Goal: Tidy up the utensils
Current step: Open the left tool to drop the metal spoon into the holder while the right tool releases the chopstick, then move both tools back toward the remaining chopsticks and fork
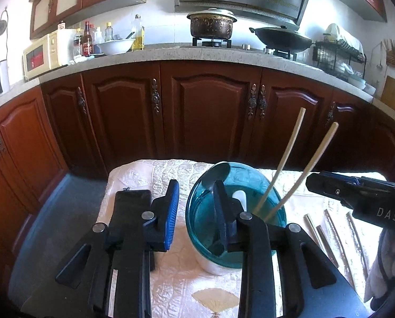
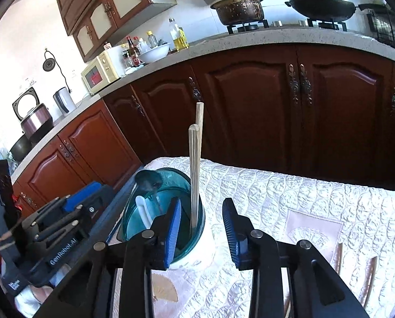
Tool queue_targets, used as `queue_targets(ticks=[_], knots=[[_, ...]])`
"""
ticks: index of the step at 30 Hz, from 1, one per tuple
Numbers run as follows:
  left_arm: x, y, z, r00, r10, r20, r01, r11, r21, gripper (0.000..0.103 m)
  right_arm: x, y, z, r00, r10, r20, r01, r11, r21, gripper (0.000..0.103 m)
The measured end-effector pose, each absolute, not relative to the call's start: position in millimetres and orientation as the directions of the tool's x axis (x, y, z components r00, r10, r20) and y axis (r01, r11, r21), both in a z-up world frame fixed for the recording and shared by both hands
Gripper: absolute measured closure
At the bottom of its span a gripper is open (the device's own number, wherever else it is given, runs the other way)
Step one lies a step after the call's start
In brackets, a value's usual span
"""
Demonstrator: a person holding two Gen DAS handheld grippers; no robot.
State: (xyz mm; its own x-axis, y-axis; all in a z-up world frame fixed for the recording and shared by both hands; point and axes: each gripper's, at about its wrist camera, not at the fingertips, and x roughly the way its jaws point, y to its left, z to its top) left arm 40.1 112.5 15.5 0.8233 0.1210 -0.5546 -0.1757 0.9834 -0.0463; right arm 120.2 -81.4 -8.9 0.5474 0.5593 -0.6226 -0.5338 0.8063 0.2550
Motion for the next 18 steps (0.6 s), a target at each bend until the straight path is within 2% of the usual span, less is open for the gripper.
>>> queue_targets(ticks=[9, 13, 18], knots=[[22.2, 92.8, 23.8, 0.827, 0.081, -0.556, -0.152, 0.985, -0.083, 0.071, 94.4, -94.9, -1.3, 0.588, 0.521, -0.619, -0.525, 0.828, 0.197, 0.071], [18.0, 78.7, 23.9, 0.823, 0.052, -0.565, -0.131, 0.986, -0.1, 0.07, 82.4, -104.9, 3.7, 0.618, 0.495, -0.61, -0.51, 0.843, 0.168, 0.065], [12.5, 57.6, 24.6, 0.826, 0.021, -0.563, -0.096, 0.99, -0.103, 0.069, 66.7, -123.3, 9.1, 0.651, 0.462, -0.603, -0.486, 0.863, 0.136, 0.065]])
